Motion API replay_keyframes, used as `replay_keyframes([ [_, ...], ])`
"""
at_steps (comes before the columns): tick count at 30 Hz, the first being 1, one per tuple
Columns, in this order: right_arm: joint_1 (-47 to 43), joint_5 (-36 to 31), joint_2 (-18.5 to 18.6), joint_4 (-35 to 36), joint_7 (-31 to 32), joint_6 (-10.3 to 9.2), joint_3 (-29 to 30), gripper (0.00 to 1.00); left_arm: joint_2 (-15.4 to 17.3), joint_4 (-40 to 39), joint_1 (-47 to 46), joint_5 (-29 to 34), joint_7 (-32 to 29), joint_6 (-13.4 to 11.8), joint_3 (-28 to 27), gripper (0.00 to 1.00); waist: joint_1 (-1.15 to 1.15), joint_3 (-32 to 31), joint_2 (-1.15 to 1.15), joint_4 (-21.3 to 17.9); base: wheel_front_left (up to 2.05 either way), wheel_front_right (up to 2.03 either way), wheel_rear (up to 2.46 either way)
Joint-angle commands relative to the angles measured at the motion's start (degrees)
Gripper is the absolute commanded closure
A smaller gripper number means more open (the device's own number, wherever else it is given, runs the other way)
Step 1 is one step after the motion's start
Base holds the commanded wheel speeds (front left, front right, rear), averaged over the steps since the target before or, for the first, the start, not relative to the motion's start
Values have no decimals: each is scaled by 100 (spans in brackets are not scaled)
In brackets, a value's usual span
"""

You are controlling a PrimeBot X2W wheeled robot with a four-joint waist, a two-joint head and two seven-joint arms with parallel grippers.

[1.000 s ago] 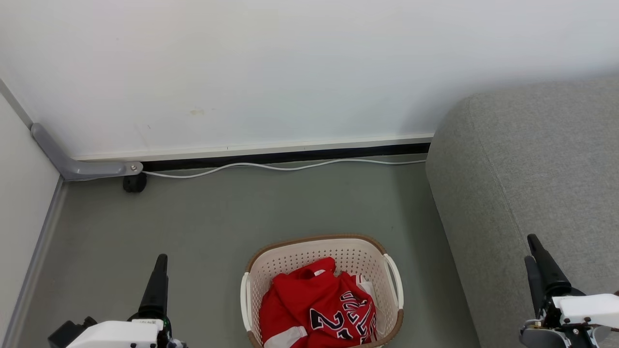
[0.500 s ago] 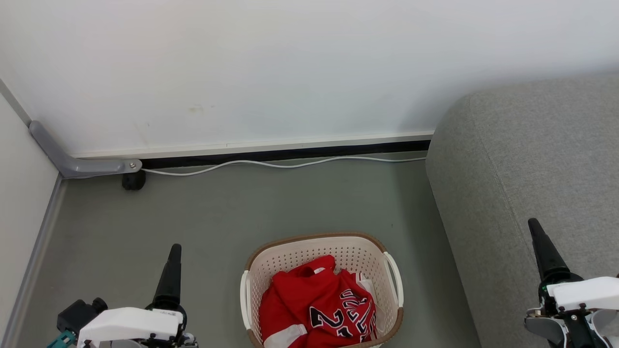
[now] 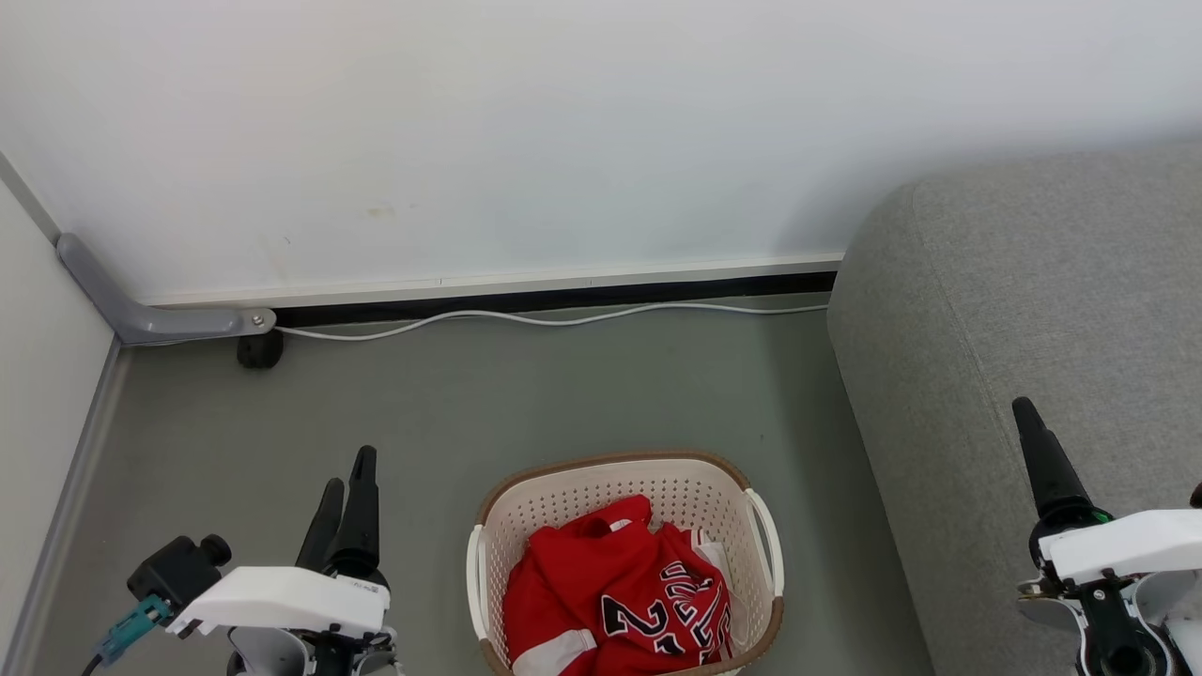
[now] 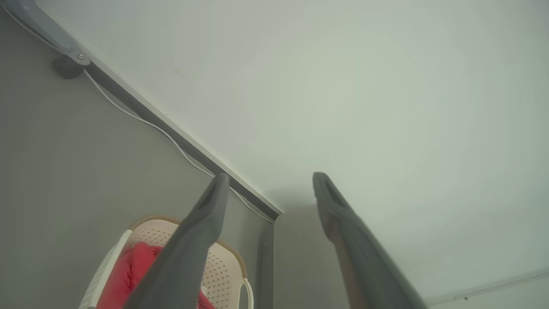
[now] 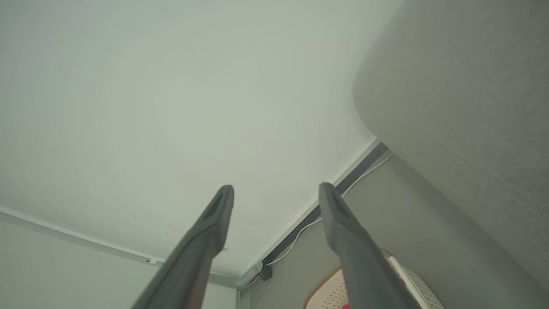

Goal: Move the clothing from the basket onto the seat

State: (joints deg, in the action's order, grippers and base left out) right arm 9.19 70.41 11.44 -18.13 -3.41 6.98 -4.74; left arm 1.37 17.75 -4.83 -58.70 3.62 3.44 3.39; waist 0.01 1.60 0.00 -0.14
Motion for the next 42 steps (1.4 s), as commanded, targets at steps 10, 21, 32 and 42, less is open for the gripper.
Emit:
replay_keyframes([
  [10, 409, -833, 362, 24, -245, 29, -350, 0, 94, -94, -420, 1075, 224, -205, 148, 0, 0, -27, 0, -10, 0, 0, 0],
  [21, 577, -1500, 576, -70, -429, 33, -678, 0, 105, 0, -506, 2063, 408, -492, 268, 0, 0, -22, 0, -8, 0, 0, 0],
  [32, 747, -2037, 796, -188, -614, 38, -1005, 0, 117, 90, -582, 2976, 593, -834, 290, 0, 0, -9, 0, 2, 0, 0, 0],
  [42, 878, -2483, 963, -266, -765, 41, -1194, 0, 126, 85, -625, 3707, 745, -1076, 334, 0, 0, 1, 0, -3, 0, 0, 0],
])
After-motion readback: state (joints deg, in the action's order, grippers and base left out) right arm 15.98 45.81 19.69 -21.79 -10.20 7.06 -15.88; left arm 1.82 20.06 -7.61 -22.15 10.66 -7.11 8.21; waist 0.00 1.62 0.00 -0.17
